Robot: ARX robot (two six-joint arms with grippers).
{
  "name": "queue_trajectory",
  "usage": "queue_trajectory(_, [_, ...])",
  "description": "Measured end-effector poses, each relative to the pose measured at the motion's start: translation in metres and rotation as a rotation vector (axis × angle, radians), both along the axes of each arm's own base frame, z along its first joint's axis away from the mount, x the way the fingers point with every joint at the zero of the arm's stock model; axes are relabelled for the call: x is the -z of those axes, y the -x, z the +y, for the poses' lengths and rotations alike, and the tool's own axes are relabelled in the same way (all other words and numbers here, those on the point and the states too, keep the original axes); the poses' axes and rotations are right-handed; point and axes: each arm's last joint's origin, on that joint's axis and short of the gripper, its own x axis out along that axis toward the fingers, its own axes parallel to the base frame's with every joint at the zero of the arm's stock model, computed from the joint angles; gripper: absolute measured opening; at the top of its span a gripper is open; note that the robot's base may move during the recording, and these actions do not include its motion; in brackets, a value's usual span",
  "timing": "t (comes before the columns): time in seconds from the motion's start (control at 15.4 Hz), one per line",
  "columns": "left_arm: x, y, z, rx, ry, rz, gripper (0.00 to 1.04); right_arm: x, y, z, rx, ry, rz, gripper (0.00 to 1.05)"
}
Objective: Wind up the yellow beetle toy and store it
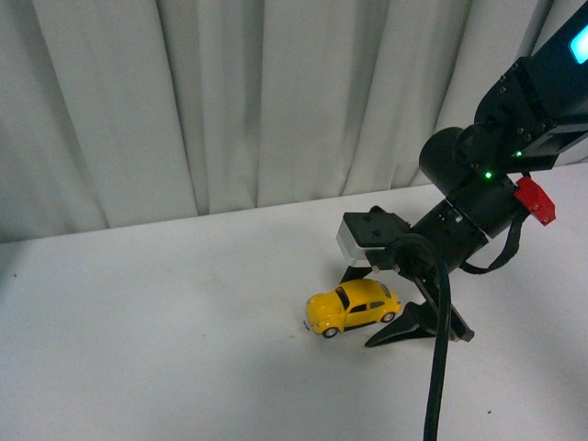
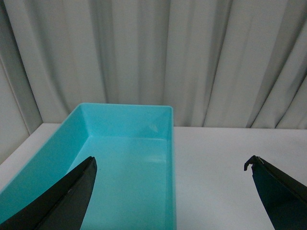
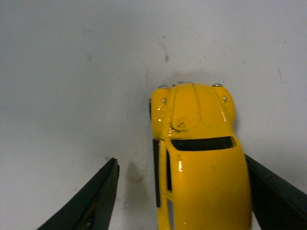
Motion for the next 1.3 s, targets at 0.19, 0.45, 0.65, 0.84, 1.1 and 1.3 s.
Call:
queue_trajectory(0.19, [0.0, 0.0, 0.0, 0.0, 0.0, 0.0, 0.98, 0.001, -0.004, 0.0, -0.007, -0.001, -0.019, 0.52])
queue_trajectory(0.45, [0.0, 0.0, 0.0, 0.0, 0.0, 0.0, 0.98, 0.004, -0.005, -0.005, 0.005, -0.027, -0.024, 0.42])
queue_trajectory(0.65, [0.0, 0.0, 0.0, 0.0, 0.0, 0.0, 0.98, 0.006, -0.006, -0.015, 0.034, -0.037, -0.035, 0.42])
queue_trajectory(0.84, [0.0, 0.0, 0.0, 0.0, 0.0, 0.0, 0.98, 0.01, 0.0, -0.031, 0.072, -0.045, -0.046, 0.42])
queue_trajectory(1.1, [0.0, 0.0, 0.0, 0.0, 0.0, 0.0, 0.98, 0.012, 0.027, -0.067, 0.143, -0.021, -0.084, 0.42])
queue_trajectory(1.3, [0.0, 0.0, 0.0, 0.0, 0.0, 0.0, 0.98, 0.015, 0.055, -0.082, 0.192, -0.022, -0.097, 0.42])
